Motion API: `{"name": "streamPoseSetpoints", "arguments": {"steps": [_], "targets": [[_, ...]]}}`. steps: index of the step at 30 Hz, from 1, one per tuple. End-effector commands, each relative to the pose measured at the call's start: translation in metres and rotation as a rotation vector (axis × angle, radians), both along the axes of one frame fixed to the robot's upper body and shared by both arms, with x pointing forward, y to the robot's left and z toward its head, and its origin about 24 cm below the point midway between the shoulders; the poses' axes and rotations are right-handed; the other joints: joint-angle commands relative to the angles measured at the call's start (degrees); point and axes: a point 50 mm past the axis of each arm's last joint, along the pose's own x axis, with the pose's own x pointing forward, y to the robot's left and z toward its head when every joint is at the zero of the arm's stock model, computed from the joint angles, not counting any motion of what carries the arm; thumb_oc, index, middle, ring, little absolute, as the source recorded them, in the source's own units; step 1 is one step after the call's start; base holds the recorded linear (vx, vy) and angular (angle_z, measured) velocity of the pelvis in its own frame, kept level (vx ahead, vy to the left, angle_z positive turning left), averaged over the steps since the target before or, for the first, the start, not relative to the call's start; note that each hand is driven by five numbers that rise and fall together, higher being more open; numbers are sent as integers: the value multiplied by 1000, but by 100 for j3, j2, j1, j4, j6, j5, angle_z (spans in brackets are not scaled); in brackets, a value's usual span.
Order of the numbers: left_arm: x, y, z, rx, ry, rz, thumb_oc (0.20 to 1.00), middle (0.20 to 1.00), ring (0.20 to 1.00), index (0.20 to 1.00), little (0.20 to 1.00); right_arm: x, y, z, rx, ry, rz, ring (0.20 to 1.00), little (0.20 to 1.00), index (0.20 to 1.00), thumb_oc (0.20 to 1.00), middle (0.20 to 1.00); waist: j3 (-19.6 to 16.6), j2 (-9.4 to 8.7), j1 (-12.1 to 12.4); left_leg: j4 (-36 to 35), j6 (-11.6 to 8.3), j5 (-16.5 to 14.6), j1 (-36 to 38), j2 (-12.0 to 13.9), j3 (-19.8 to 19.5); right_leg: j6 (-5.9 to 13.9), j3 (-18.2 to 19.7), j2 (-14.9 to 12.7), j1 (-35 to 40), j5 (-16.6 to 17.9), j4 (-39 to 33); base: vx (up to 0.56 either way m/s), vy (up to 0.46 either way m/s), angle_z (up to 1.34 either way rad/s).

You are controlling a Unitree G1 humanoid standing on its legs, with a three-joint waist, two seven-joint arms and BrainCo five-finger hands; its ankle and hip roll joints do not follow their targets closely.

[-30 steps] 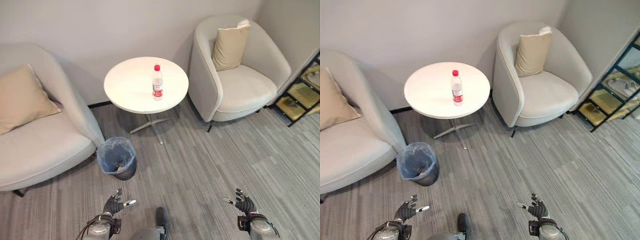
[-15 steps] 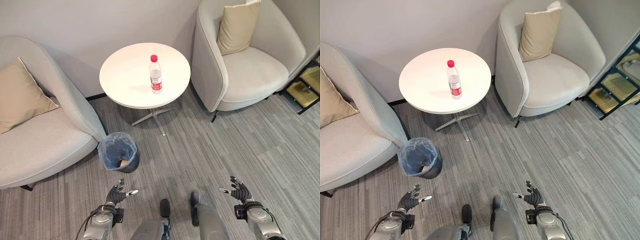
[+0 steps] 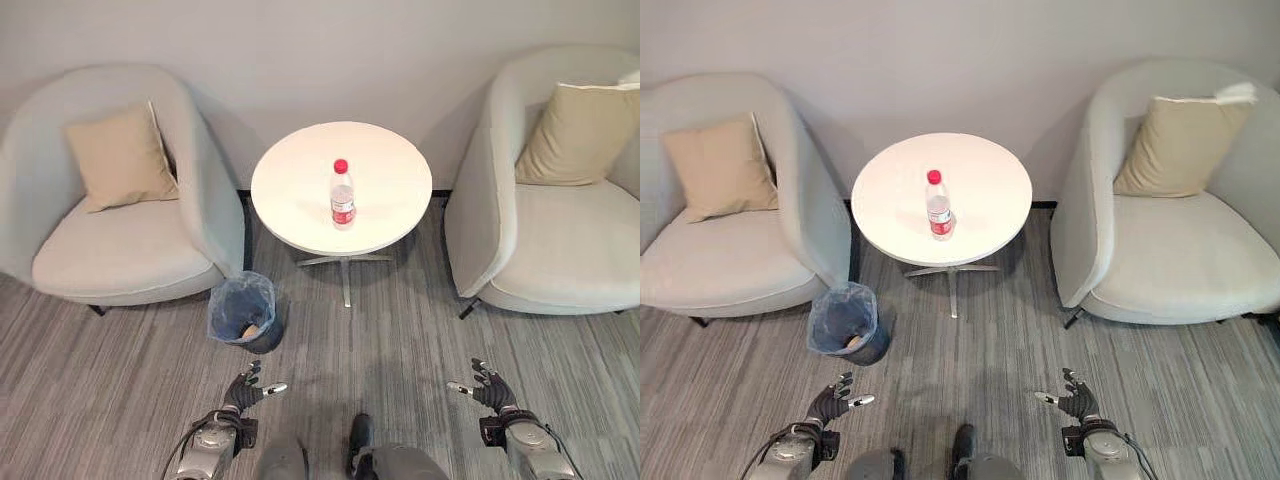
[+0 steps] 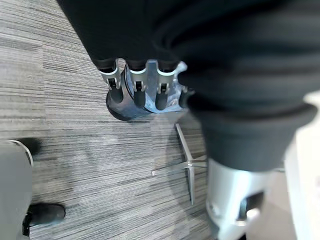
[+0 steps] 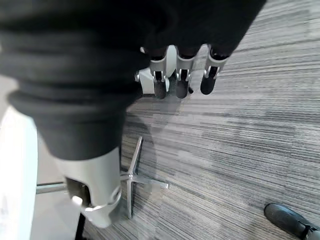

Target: Gather garbage on tea table into small bin, then transfer packed bag to large trash can.

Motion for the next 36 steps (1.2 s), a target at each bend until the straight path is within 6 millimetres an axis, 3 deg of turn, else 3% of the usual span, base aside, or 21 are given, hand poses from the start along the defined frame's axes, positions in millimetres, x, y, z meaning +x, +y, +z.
{"name": "streamPoseSetpoints", "arguments": {"steps": [1,4,7,12,16,21,25,31,36], "targets": [[11,12,12,30,-71,22,1000,1000,1000,1000,1000,2,-7,10,-22,-58,1,1000,1000,1000,1000,1000,39,153,-111,-93,162,53,173,-206,-121,538,746,-475,445,-486,-8,377,122,-8],[3,16,9,29,-52,42,1000,1000,1000,1000,1000,-3,-2,6,-26,-34,12,1000,1000,1000,1000,1000,-19,189,33,-434,140,413,-5,-78,-127,641,972,-471,921,-778,85,517,282,-53],[4,26,14,57,-62,39,1000,1000,1000,1000,1000,2,12,5,-3,-33,64,1000,1000,1000,1000,1000,-234,-37,124,-11,456,-49,142,-306,149,941,1187,-918,838,-687,600,531,405,-114],[10,35,20,84,-89,59,1000,1000,1000,1000,1000,8,19,5,1,-38,89,1000,1000,1000,1000,1000,-211,6,133,-70,653,-296,415,-377,263,1112,1134,-1099,302,-349,1514,139,150,-39],[12,36,20,84,-91,69,1000,1000,1000,1000,1000,10,18,5,-8,-36,90,1000,1000,1000,1000,1000,-133,85,52,-208,681,-309,654,-422,162,1005,1024,-949,-56,-363,1443,80,46,48],[8,32,15,69,-72,71,1000,1000,1000,1000,1000,9,12,6,-23,-34,78,1000,1000,1000,1000,1000,-59,66,-43,-307,666,-263,872,-566,-22,846,1324,-537,-86,-394,941,37,-20,52],[-2,31,9,60,-35,73,1000,1000,1000,1000,1000,7,11,6,-28,-35,82,1000,1000,1000,1000,1000,-142,65,-19,-437,590,-190,993,-608,-128,739,1391,-427,236,-452,553,15,-81,72],[-19,31,-2,46,31,82,1000,1000,1000,1000,1000,7,8,12,-63,-51,128,1000,1000,1000,1000,1000,-299,61,47,-585,452,-58,1146,-560,-278,622,1194,-349,689,-412,22,0,-110,-4],[-18,28,-2,42,34,75,1000,1000,1000,1000,1000,13,6,24,-106,-104,160,1000,1000,1000,1000,1000,-291,35,52,-482,355,48,1046,-534,-389,536,1135,-270,816,-454,-118,-52,-91,20]]}}
